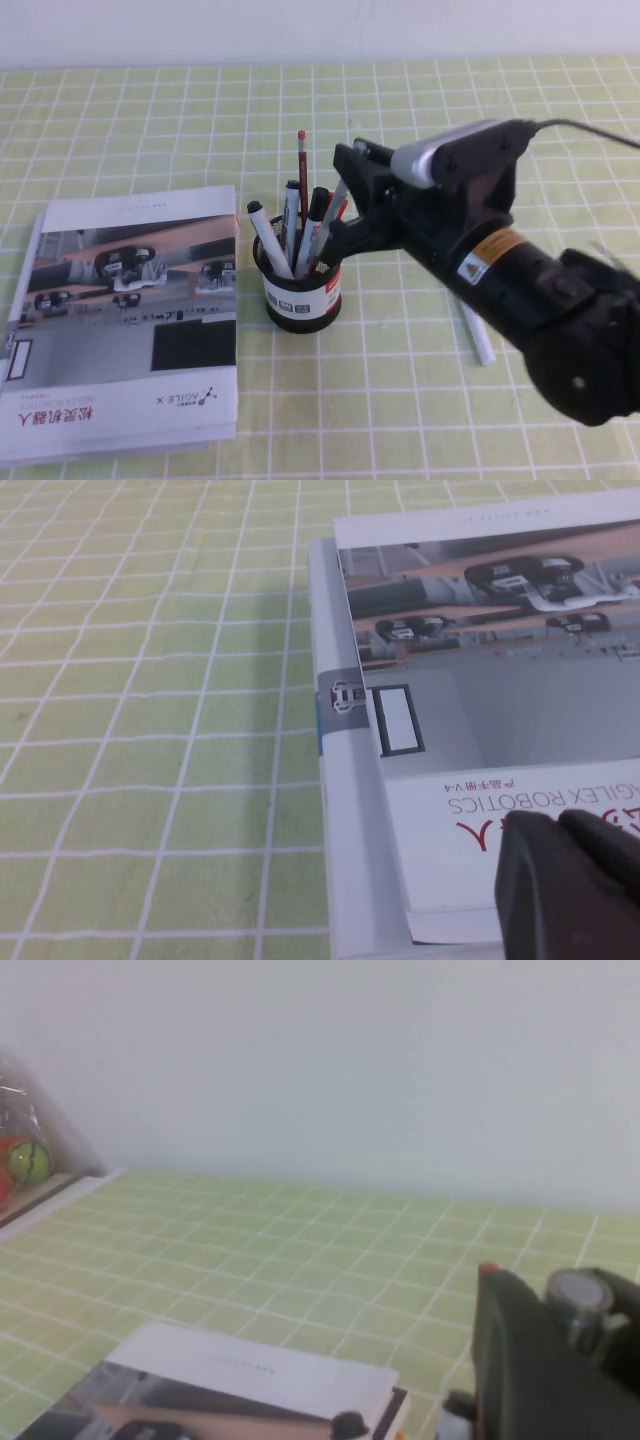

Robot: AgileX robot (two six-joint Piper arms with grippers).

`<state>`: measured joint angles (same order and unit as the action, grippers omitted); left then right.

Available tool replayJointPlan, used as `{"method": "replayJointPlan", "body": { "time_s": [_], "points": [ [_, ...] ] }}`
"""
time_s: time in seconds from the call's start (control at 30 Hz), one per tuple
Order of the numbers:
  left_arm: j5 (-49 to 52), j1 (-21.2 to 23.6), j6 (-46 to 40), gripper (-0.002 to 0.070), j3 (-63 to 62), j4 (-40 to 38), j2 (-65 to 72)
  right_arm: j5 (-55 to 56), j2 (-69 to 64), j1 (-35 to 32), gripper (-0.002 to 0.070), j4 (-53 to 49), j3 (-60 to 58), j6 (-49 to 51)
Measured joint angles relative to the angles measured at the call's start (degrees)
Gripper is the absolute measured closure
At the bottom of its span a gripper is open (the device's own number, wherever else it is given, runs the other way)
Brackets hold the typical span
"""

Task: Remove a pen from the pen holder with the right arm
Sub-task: 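Take a marker out of the pen holder and lay it on the table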

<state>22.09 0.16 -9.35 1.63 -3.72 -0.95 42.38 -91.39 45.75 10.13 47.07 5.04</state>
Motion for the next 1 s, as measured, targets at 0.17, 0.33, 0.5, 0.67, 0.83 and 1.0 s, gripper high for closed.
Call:
{"method": "replayJointPlan", "body": {
  "time_s": [0.17, 0.33, 0.5, 0.67, 0.83, 1.0],
  "points": [
    [0.00, 0.00, 0.00, 0.0680, 0.00, 0.00, 0.00, -6.60, 7.35, 0.00, 0.0625, 1.33, 0.00, -4.67],
    [0.00, 0.00, 0.00, 0.0680, 0.00, 0.00, 0.00, -14.70, 14.75, -0.02, 0.0625, 7.53, 0.00, -12.65],
    [0.00, 0.00, 0.00, 0.0680, 0.00, 0.00, 0.00, -26.25, 19.24, -0.02, 0.0625, 26.51, 2.27, -33.14],
    [0.00, 0.00, 0.00, 0.0680, 0.00, 0.00, 0.00, -29.13, 19.97, -0.02, 0.0625, 57.14, 5.44, -63.73],
    [0.00, 0.00, 0.00, 0.0680, 0.00, 0.00, 0.00, -16.92, 19.97, -0.02, 0.0625, 85.73, 8.41, -95.88],
    [0.00, 0.00, 0.00, 0.0680, 0.00, 0.00, 0.00, -10.08, 19.97, -0.02, 0.0625, 89.64, 9.21, -105.21]
  ]
}}
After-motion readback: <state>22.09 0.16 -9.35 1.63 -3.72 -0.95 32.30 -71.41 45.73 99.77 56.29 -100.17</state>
